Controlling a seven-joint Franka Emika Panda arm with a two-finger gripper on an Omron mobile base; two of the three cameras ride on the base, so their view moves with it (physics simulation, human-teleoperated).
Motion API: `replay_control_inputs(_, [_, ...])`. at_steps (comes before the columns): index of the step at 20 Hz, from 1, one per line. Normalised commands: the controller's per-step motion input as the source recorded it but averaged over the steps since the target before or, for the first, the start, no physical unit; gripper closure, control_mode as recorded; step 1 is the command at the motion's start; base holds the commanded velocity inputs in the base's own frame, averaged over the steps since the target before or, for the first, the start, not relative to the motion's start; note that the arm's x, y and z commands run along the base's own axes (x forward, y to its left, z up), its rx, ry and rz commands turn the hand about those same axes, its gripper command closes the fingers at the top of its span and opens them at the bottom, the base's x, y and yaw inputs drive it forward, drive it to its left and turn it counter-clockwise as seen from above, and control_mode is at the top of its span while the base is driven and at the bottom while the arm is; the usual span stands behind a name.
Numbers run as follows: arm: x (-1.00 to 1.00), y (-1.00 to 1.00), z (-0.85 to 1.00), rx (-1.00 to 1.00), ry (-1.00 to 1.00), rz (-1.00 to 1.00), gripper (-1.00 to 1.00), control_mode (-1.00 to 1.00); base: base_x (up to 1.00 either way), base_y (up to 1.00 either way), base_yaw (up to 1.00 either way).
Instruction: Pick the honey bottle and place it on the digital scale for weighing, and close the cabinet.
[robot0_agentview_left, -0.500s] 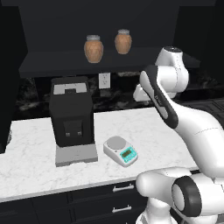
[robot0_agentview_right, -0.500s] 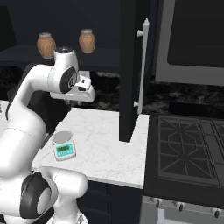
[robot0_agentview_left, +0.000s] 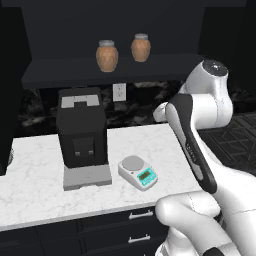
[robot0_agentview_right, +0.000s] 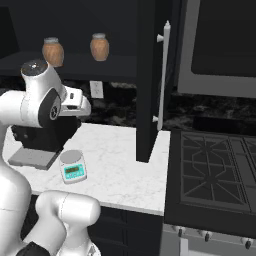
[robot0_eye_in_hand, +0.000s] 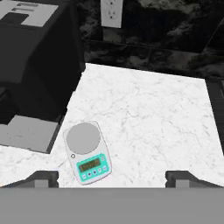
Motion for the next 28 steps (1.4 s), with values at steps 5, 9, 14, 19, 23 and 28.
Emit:
replay_control_inputs(5, [-0.53, 0.36, 0.98, 0.00, -0.34, 0.09, -1.00, -1.00, 0.00, 0.00, 0.00])
replay_control_inputs(9, [-0.24, 0.37, 0.90, 0.00, -0.16, 0.05, -1.00, -1.00, 0.00, 0.00, 0.00])
replay_control_inputs(14, [0.00, 0.30, 0.82, 0.03, -0.22, 0.06, -1.00, -1.00, 0.00, 0.00, 0.00])
replay_control_inputs(19, [0.16, 0.28, 0.38, 0.06, -0.19, 0.06, -1.00, -1.00, 0.00, 0.00, 0.00])
replay_control_inputs(23, [0.38, 0.13, 0.00, 0.02, -0.22, 0.00, -1.00, -1.00, 0.00, 0.00, 0.00])
replay_control_inputs(28, [0.57, 0.09, 0.00, 0.00, -0.07, 0.00, -1.00, -1.00, 0.00, 0.00, 0.00])
